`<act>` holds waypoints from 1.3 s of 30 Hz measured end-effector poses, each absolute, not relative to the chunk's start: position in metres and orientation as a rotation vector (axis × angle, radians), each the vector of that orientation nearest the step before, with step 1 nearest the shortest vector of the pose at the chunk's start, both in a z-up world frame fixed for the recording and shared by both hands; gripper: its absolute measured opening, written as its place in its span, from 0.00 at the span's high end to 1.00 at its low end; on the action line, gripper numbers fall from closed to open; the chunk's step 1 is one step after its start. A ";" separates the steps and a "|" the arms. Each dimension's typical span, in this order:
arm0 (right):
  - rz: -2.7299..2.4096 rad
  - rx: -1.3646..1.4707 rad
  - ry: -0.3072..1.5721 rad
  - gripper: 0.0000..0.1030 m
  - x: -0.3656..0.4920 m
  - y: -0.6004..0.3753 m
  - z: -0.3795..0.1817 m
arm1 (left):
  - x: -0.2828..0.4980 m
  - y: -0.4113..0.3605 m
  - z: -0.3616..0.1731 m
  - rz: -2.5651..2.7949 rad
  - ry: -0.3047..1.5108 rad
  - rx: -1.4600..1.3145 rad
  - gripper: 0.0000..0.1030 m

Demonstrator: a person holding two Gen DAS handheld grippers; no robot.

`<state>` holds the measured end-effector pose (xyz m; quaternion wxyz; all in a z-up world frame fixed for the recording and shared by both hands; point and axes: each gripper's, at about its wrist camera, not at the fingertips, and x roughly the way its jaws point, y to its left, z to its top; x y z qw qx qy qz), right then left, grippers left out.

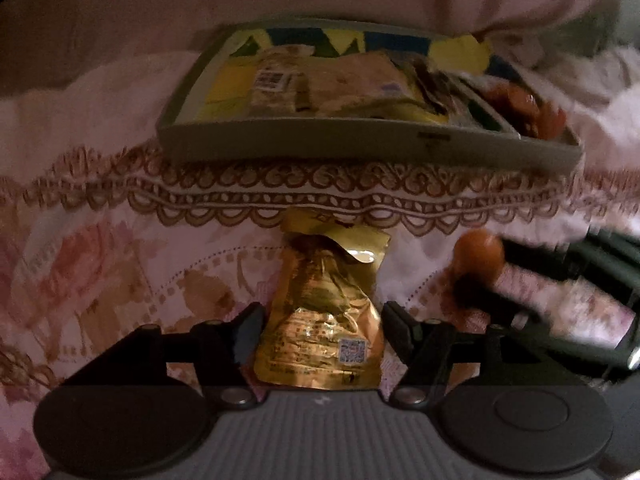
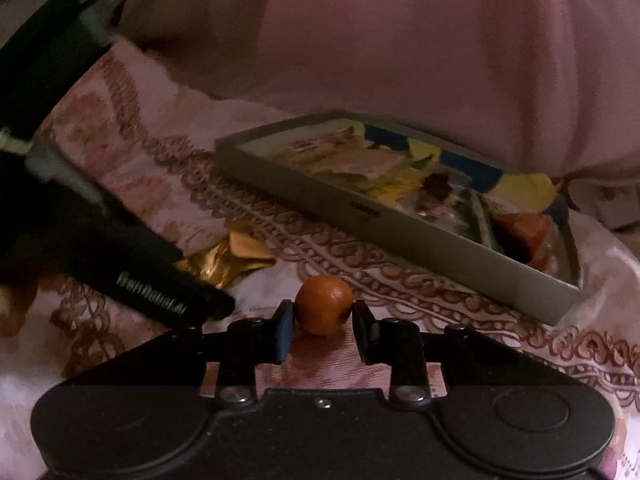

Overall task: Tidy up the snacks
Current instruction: 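Lift the gold packet and orange ball and carry them over the tray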

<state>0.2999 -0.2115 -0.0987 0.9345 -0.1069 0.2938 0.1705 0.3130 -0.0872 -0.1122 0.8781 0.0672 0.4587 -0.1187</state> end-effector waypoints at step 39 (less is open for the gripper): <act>0.108 -0.009 0.383 0.67 0.332 -0.288 -0.053 | 0.374 -0.172 -0.019 -0.221 0.734 0.081 0.53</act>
